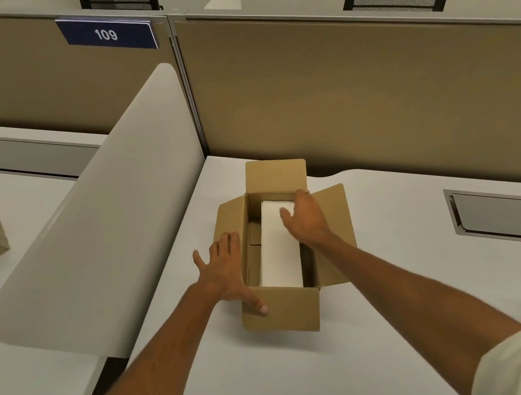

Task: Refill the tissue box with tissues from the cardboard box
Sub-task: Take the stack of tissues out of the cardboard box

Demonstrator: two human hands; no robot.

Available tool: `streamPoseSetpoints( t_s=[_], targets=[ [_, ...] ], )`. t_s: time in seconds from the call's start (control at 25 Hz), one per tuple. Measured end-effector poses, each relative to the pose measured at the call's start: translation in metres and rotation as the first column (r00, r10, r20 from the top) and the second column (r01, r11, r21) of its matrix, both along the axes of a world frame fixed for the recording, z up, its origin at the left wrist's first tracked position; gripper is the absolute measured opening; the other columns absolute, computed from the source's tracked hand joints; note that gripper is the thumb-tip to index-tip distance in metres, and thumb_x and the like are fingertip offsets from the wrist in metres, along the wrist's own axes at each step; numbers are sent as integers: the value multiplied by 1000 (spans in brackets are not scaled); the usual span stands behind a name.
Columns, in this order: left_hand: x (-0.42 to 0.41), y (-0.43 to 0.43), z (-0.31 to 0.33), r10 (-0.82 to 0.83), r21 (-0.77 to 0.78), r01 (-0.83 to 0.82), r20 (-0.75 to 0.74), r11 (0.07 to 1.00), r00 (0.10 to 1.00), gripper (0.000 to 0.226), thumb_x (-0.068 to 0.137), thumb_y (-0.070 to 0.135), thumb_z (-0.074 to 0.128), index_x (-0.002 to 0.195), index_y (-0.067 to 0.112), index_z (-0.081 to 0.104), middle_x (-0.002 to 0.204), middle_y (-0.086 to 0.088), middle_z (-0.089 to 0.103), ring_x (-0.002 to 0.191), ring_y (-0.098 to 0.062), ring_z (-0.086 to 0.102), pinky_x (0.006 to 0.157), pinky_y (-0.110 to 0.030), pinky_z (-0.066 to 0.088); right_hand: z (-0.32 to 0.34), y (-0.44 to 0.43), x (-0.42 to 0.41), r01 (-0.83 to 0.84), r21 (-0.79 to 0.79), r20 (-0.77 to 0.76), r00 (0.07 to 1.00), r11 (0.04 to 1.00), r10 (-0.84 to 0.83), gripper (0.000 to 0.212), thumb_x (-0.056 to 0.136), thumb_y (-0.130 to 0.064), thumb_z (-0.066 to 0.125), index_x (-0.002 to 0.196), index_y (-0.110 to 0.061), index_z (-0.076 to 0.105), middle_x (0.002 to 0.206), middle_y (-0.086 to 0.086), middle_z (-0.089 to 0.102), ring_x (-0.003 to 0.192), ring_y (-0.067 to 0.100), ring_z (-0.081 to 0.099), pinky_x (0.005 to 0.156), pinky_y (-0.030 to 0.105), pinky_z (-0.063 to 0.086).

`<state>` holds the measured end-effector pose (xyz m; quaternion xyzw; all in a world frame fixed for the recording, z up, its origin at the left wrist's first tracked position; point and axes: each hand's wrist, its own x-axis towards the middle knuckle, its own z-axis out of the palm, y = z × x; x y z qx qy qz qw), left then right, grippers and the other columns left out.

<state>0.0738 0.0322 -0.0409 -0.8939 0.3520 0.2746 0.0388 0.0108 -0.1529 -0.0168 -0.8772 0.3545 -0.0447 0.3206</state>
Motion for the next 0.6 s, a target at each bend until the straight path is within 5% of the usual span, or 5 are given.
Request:
streamPoseSetpoints(
  t_s=[0.2, 0.36, 0.6],
  targets=[
    [-2, -1, 3, -1, 3, 1, 7, 1000, 1000, 165, 28, 83, 72, 148, 17, -20, 162, -7, -12, 149, -34, -5, 110, -70, -5, -17, 32, 2, 306, 404, -306, 933, 862, -188, 84, 85, -36, 66, 143, 1, 18, 144, 19, 39, 128, 35, 45, 103, 42, 45],
    [-1, -2, 4, -5, 5, 5, 13, 1000, 1000, 164, 30, 81, 74, 148, 17, -19, 162, -7, -10, 149, -34, -4, 110, -70, -5, -30, 31, 1, 408, 541, -349, 905, 735, -245, 65, 88, -30, 63, 137, 2, 34, 138, 18, 46, 122, 32, 50, 101, 39, 47],
    [-2, -3, 6, -9, -13, 9, 14, 1000, 1000, 163, 31, 80, 75, 148, 16, -18, 162, -8, -13, 149, -33, -11, 111, -68, -8, -37, 27, 1, 438, 583, -338, 897, 684, -286, 58, 86, -23, 68, 130, 1, 42, 134, 18, 50, 119, 32, 51, 95, 37, 46]
  ],
)
